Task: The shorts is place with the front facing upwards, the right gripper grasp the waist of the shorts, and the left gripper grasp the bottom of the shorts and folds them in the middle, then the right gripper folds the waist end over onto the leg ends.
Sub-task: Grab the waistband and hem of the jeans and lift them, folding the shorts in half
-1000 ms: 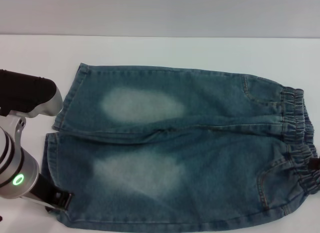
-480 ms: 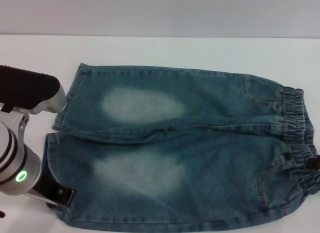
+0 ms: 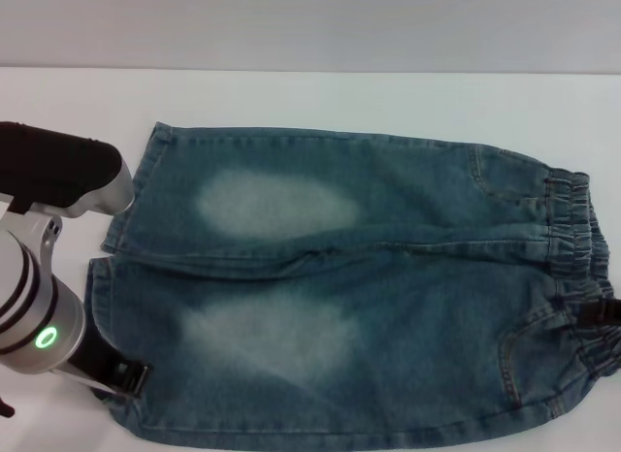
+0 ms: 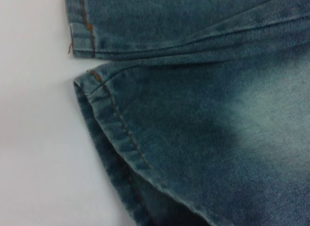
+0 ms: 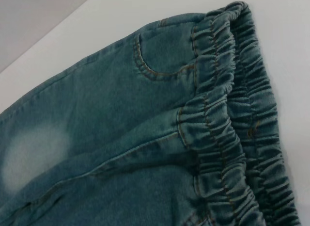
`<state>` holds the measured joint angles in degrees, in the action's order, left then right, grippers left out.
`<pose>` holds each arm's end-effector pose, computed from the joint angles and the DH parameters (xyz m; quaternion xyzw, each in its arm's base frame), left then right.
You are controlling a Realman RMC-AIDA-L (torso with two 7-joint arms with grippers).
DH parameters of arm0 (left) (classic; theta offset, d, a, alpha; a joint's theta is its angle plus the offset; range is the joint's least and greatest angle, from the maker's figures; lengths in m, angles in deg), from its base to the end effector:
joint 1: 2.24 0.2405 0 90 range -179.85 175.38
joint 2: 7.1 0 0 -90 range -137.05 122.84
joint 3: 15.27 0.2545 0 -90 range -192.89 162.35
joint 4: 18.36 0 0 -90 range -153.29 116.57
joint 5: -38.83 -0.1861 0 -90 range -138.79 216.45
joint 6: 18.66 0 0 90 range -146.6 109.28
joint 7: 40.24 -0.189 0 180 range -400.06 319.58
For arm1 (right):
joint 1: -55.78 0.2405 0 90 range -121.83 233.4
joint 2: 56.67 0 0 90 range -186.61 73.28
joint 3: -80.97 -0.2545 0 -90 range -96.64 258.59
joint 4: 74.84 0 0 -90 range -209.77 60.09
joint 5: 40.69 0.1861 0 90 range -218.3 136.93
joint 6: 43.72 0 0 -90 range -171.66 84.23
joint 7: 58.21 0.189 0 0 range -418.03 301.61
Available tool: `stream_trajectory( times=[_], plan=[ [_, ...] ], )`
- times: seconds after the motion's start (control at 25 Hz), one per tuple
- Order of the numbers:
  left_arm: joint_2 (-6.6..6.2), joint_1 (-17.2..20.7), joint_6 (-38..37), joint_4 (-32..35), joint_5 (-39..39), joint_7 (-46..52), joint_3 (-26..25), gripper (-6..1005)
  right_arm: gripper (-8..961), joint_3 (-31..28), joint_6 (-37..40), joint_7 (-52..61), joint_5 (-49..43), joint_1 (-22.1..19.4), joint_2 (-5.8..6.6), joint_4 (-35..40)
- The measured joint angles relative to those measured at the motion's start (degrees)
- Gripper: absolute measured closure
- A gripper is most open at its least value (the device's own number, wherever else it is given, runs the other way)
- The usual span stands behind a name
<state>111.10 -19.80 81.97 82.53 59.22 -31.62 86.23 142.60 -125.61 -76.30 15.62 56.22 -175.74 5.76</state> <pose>-0.2389 0.2485 -0.0348 -0.7724 -0.5222 0.2547 0.2567 0.3184 0.2462 0.0106 -0.6600 0.7128 0.1124 0.2090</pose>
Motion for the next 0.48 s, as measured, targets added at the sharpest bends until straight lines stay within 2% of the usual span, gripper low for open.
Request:
stream_trajectory(
  times=[0.44,0.48],
  plan=[
    [0.00,-0.70,-0.08,-0.63,-0.01,-0.45,-0.15,956,175,1.08,-0.52,-1.25,0.08,0.09,0.04,-0.12],
    [0.00,-0.72,-0.08,-0.63,-0.01,-0.45,-0.16,956,214,1.26,-0.54,-1.77,0.08,0.11,0.04,-0.25]
  ],
)
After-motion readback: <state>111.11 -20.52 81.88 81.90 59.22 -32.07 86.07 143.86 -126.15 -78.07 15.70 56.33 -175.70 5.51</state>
